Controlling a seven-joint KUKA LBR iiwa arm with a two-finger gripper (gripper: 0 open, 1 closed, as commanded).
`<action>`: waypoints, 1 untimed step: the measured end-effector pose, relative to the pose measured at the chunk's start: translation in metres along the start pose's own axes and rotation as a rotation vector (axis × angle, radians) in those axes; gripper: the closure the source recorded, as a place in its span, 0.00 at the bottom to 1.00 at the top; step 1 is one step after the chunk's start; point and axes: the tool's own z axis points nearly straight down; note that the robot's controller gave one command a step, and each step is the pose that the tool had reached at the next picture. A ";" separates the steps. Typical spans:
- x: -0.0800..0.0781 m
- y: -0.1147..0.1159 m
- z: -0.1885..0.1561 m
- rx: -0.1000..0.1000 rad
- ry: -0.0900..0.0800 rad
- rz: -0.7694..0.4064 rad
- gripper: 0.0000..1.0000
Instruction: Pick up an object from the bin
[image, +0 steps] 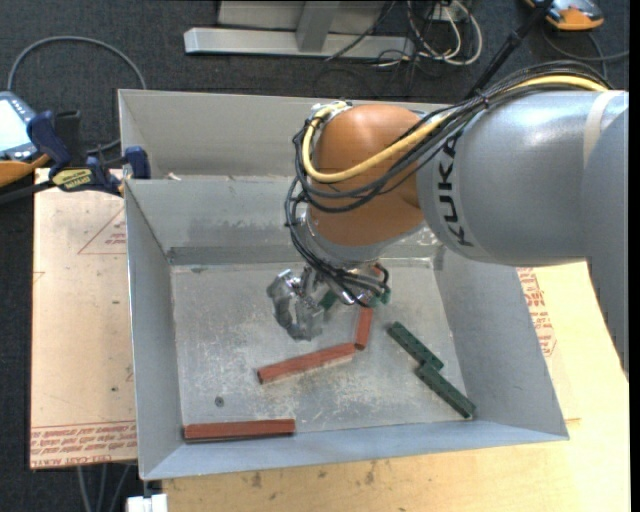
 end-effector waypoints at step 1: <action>0.001 0.000 0.000 0.000 0.002 0.001 0.00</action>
Offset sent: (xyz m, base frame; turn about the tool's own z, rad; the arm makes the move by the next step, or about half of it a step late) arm 0.0000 0.0000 0.0000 0.0000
